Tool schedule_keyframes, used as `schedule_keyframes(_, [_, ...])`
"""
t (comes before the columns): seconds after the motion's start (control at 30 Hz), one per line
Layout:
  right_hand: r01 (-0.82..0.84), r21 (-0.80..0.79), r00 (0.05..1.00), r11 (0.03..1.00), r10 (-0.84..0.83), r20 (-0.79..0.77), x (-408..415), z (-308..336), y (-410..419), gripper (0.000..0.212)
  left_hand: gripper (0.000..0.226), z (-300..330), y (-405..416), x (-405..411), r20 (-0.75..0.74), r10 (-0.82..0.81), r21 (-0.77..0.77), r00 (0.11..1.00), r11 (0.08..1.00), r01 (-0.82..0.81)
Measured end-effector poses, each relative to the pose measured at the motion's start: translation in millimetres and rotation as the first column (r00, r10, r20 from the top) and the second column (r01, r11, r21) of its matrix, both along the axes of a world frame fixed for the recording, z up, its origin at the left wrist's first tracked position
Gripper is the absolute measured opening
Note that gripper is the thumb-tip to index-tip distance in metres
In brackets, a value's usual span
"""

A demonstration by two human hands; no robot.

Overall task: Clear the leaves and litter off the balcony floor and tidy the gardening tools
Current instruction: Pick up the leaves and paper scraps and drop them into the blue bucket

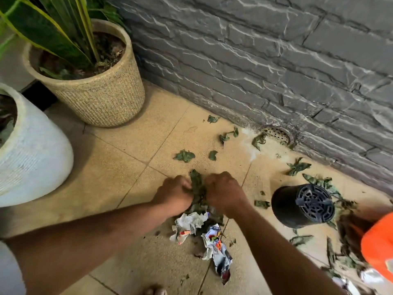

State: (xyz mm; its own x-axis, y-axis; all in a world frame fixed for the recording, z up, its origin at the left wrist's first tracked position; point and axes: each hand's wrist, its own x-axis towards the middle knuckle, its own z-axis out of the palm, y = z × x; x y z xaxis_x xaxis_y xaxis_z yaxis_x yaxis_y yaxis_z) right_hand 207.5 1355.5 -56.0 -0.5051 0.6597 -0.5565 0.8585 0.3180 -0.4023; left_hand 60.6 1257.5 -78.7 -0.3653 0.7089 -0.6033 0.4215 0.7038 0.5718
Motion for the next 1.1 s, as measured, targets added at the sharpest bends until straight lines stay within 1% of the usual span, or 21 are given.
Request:
schedule_keyframes(0.03, [0.036, -0.052, 0.999, 0.998, -0.037, -0.033, 1.9, 5.0, 13.6, 0.023, 0.015, 4.7, 12.3, -3.2, 0.017, -0.034, 0.007, 0.999, 0.999, 0.034])
schedule_keyframes(0.07, [0.096, -0.072, 0.992, 0.993, -0.101, -0.074, 4.1, 9.3, 30.6, 0.029, 0.017, 8.3, 25.9, -9.4, -0.018, -0.073, 0.029, 0.997, 0.997, 0.074])
schedule_keyframes(0.1, [0.170, -0.050, 0.978, 0.984, -0.174, -0.111, 5.9, 12.6, 49.0, 0.037, 0.018, 11.3, 42.1, -19.5, -0.097, -0.097, 0.079, 0.991, 0.991, 0.104])
schedule_keyframes(0.13, [0.232, 0.016, 0.965, 0.973, -0.228, -0.134, 8.2, 12.5, 68.2, 0.044, 0.016, 15.2, 59.5, -32.1, -0.200, -0.092, 0.155, 0.976, 0.980, 0.124])
schedule_keyframes(0.17, [0.252, 0.123, 0.964, 0.960, -0.238, -0.117, 11.6, 11.6, 88.3, 0.048, 0.013, 15.2, 78.3, -45.0, -0.301, -0.083, 0.221, 0.950, 0.963, 0.154])
schedule_keyframes(0.2, [0.238, 0.210, 0.971, 0.948, -0.230, -0.062, 14.7, 7.7, 105.4, 0.051, 0.014, 17.0, 97.2, -54.5, -0.372, -0.081, 0.257, 0.925, 0.948, 0.187])
schedule_keyframes(0.23, [0.208, 0.263, 0.976, 0.942, -0.219, 0.013, 17.1, 3.2, 121.8, 0.055, 0.022, 15.6, 115.6, -61.1, -0.420, -0.101, 0.253, 0.902, 0.941, 0.223])
schedule_keyframes(0.27, [0.174, 0.280, 0.976, 0.944, -0.202, 0.076, 20.6, -3.2, 135.3, 0.058, 0.031, 12.8, 133.6, -63.5, -0.443, -0.135, 0.228, 0.886, 0.939, 0.257])
schedule_keyframes(0.3, [0.149, 0.274, 0.976, 0.950, -0.186, 0.115, 24.1, -8.3, 145.9, 0.058, 0.041, 8.7, 149.9, -62.5, -0.462, -0.176, 0.199, 0.869, 0.934, 0.295])
schedule_keyframes(0.37, [0.135, 0.235, 0.974, 0.963, -0.172, 0.145, 29.4, -19.4, 158.5, 0.059, 0.060, -0.4, 179.5, -52.4, -0.502, -0.265, 0.166, 0.823, 0.905, 0.393])
schedule_keyframes(0.43, [0.128, 0.217, 0.977, 0.968, -0.161, 0.143, 31.9, -29.1, 158.5, 0.061, 0.074, -12.7, 202.4, -36.4, -0.511, -0.333, 0.132, 0.792, 0.880, 0.456])
schedule_keyframes(0.53, [0.097, 0.239, 0.992, 0.966, -0.113, 0.055, 21.0, -34.0, 151.2, 0.068, 0.083, -25.8, 225.3, -19.7, -0.491, -0.346, 0.084, 0.800, 0.895, 0.439])
schedule_keyframes(0.6, [0.052, 0.262, 0.997, 0.964, -0.065, 0.042, 9.9, -37.9, 151.1, 0.080, 0.076, -30.9, 231.5, -15.2, -0.557, -0.359, 0.068, 0.748, 0.879, 0.472])
schedule_keyframes(0.67, [0.017, 0.249, 0.999, 0.968, -0.028, 0.042, -3.7, -43.6, 152.7, 0.088, 0.067, -34.4, 231.0, -14.4, -0.600, -0.406, 0.095, 0.690, 0.820, 0.565])
schedule_keyframes(0.73, [-0.004, 0.265, 1.000, 0.964, 0.003, 0.005, -13.7, -51.0, 151.2, 0.083, 0.056, -36.7, 226.1, -15.3, -0.615, -0.450, 0.118, 0.647, 0.759, 0.640])
schedule_keyframes(0.77, [-0.015, 0.287, 1.000, 0.958, 0.017, -0.004, -16.0, -52.5, 147.8, 0.080, 0.051, -36.5, 221.4, -17.4, -0.616, -0.456, 0.123, 0.642, 0.749, 0.651])
schedule_keyframes(0.83, [-0.058, 0.323, 0.997, 0.945, 0.072, -0.032, -16.5, -51.5, 135.0, 0.073, 0.044, -36.5, 205.5, -27.0, -0.578, -0.451, 0.157, 0.680, 0.757, 0.635])
schedule_keyframes(0.93, [-0.126, 0.301, 0.981, 0.945, 0.164, -0.105, -13.0, -47.3, 95.6, 0.073, 0.033, -40.5, 165.5, -49.8, -0.507, -0.449, 0.201, 0.735, 0.768, 0.608])
schedule_keyframes(1.0, [-0.177, 0.295, 0.972, 0.939, 0.214, -0.097, -12.8, -48.0, 67.9, 0.068, 0.024, -42.7, 132.0, -60.3, -0.488, -0.448, 0.199, 0.749, 0.778, 0.596])
schedule_keyframes(1.1, [-0.214, 0.287, 0.964, 0.934, 0.250, -0.095, -11.3, -44.5, 29.5, 0.059, 0.024, -45.7, 83.0, -62.2, -0.459, -0.487, 0.181, 0.743, 0.767, 0.615])
